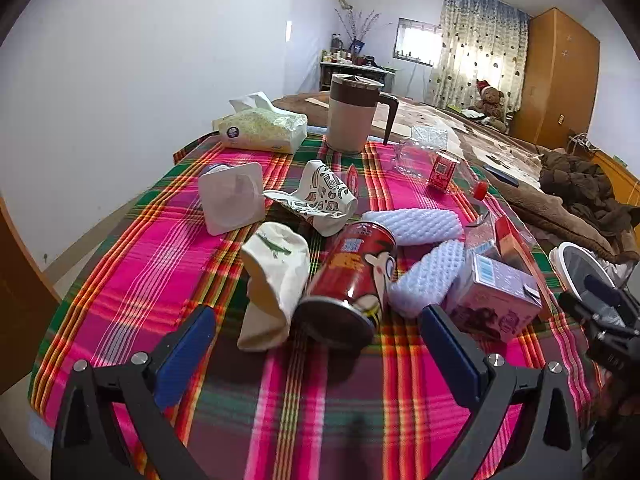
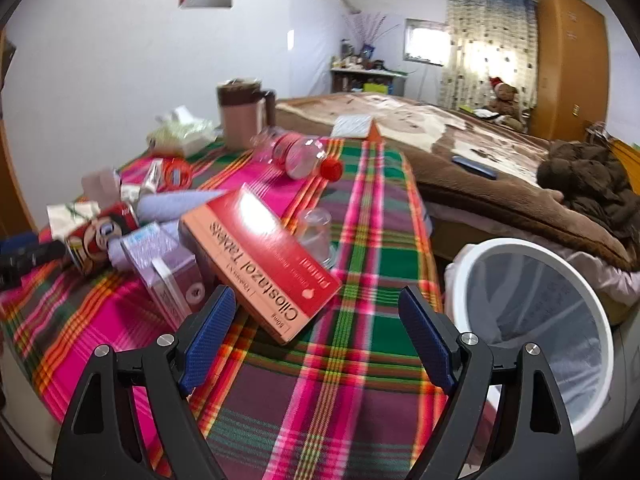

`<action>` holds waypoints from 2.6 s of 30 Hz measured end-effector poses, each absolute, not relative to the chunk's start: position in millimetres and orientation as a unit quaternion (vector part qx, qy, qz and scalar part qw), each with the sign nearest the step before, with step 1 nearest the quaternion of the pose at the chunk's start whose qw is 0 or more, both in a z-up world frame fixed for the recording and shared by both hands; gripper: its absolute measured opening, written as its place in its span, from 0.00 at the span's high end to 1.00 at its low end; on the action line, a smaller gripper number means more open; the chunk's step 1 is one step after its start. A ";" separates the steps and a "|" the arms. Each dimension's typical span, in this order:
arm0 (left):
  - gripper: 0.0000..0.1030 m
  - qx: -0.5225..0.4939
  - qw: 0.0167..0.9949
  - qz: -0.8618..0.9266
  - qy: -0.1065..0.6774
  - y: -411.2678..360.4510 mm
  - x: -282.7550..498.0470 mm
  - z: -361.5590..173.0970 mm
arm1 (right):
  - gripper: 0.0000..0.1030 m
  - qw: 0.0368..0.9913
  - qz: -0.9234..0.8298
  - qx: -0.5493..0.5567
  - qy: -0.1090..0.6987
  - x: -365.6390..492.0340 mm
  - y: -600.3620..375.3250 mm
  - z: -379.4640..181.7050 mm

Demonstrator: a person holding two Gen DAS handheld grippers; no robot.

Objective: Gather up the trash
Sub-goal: 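Grasp the red Cilostazol box with the right tool while the left tool reaches toward the red can, then grasp the red cartoon-face can with the left tool while the right tool holds the box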

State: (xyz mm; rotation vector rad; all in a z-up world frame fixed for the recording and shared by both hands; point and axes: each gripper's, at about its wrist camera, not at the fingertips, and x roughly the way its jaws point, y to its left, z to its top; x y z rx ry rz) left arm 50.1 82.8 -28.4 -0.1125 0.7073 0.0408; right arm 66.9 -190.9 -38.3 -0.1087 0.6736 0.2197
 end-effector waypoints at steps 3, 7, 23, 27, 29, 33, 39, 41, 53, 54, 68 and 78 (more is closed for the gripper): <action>0.00 -0.042 0.937 0.014 0.346 83.0 60.9 -28.9 | 0.17 0.928 0.121 -0.064 0.345 72.3 -185.3 -41.9; 0.01 -0.042 0.929 -0.013 0.367 82.8 77.0 -31.8 | 0.17 0.921 0.132 -0.087 0.357 79.1 -176.6 -42.3; 0.30 -0.019 0.921 -0.052 0.386 67.0 97.9 -38.2 | 0.20 0.903 0.121 -0.119 0.394 100.2 -166.2 -49.9; 0.34 -0.026 0.920 -0.058 0.387 69.0 99.0 -36.4 | 0.38 0.910 0.115 -0.115 0.382 97.9 -167.5 -47.0; 0.34 -0.030 0.920 -0.058 0.386 69.5 99.3 -36.2 | 0.45 0.912 0.113 -0.116 0.376 96.9 -167.1 -45.5; 0.36 -0.031 0.920 -0.057 0.386 69.6 99.9 -35.9 | 0.57 0.922 0.112 -0.118 0.352 93.6 -166.5 -39.7; 0.34 -0.034 0.920 -0.053 0.387 69.0 102.2 -36.2 | 0.72 0.934 0.100 -0.098 0.330 93.6 -175.1 -32.4; 0.32 -0.027 0.919 -0.053 0.389 67.8 103.6 -37.7 | 0.78 0.937 0.100 -0.086 0.325 93.4 -178.9 -29.1; 0.36 -0.041 0.920 -0.045 0.386 69.8 101.4 -37.7 | 0.82 0.939 0.128 -0.037 0.316 88.3 -187.2 -24.6; 0.37 -0.045 0.922 -0.041 0.383 71.0 99.8 -36.3 | 0.82 0.940 0.131 -0.029 0.314 87.4 -188.8 -23.1; 0.33 -0.036 0.921 -0.042 0.384 62.1 94.2 -31.4 | 0.82 0.943 0.139 0.006 0.303 80.8 -197.6 -20.9; 0.24 -0.036 0.941 -0.073 0.328 50.5 73.9 -14.3 | 0.82 0.940 0.149 0.007 0.307 80.0 -198.5 -25.1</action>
